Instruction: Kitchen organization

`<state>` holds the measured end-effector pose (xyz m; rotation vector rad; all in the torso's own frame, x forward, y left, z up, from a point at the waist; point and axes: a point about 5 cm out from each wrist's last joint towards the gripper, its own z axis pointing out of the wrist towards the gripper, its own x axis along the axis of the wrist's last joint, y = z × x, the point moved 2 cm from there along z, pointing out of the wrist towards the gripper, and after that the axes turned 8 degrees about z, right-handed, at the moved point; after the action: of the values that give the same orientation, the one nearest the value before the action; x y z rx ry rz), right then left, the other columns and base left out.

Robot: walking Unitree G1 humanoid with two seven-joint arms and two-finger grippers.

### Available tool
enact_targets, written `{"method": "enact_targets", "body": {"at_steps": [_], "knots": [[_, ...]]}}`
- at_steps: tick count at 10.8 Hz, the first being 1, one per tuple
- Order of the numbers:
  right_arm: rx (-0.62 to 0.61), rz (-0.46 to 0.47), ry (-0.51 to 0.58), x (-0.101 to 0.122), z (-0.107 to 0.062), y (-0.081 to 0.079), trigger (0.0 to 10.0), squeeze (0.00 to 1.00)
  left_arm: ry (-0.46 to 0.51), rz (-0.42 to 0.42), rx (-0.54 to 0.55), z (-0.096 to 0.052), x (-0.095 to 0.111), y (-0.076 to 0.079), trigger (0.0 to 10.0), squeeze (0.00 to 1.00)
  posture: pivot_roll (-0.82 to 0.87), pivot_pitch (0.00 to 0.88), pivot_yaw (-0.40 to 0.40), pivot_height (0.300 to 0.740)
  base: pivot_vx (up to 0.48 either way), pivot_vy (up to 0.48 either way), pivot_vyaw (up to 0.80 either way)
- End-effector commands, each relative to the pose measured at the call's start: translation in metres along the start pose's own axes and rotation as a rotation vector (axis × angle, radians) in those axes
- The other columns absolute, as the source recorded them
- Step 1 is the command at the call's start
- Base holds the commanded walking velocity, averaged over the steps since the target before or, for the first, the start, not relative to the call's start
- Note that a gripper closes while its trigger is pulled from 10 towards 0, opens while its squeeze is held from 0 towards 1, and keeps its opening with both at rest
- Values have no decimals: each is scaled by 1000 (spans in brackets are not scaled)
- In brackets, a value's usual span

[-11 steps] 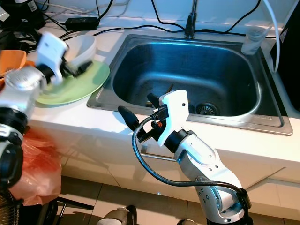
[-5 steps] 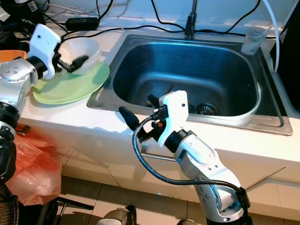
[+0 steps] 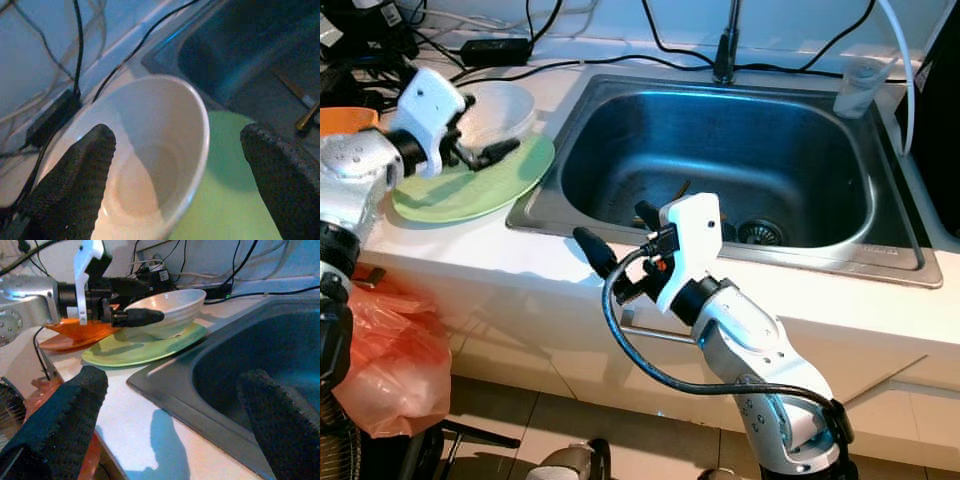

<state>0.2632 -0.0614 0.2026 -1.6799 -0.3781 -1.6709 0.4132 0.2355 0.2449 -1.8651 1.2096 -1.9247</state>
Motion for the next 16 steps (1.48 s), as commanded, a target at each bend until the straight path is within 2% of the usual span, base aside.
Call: {"method": "enact_targets", "body": {"at_steps": [1,4,7,10,11,12,14,15,16], "knots": [[12,-6,10,1,0,-4,10000,0,-24,-16,45,-3,-9,-1,10000,0,48,113,67,740,0,0,0],[78,27,0,1,-2,-16,10000,0,-65,-22,197,-9,-18,-14,10000,0,42,128,68,740,0,0,0],[90,33,9,4,-1,-19,10000,0,-69,-39,244,-9,-21,-13,10000,0,39,137,63,740,0,0,0],[81,24,7,6,-3,-19,10000,0,-97,-12,198,-6,-28,0,10000,0,28,144,68,740,0,0,0],[80,25,6,5,-4,-19,10000,0,-107,-9,147,-5,-31,8,8275,0,28,145,71,740,0,0,0],[79,26,4,5,-4,-19,10000,0,-123,34,35,-2,-36,23,10000,0,28,145,71,740,0,0,0],[80,24,2,5,-4,-19,10000,0,-138,77,-46,-2,-41,35,10000,0,31,145,66,740,0,0,0],[79,22,2,5,-4,-18,10000,0,-153,102,-61,-3,-43,37,10000,0,30,144,67,740,0,0,0],[77,18,2,5,-4,-18,10000,0,-171,100,-29,-5,-46,32,10000,0,29,139,68,740,0,0,0]]}}
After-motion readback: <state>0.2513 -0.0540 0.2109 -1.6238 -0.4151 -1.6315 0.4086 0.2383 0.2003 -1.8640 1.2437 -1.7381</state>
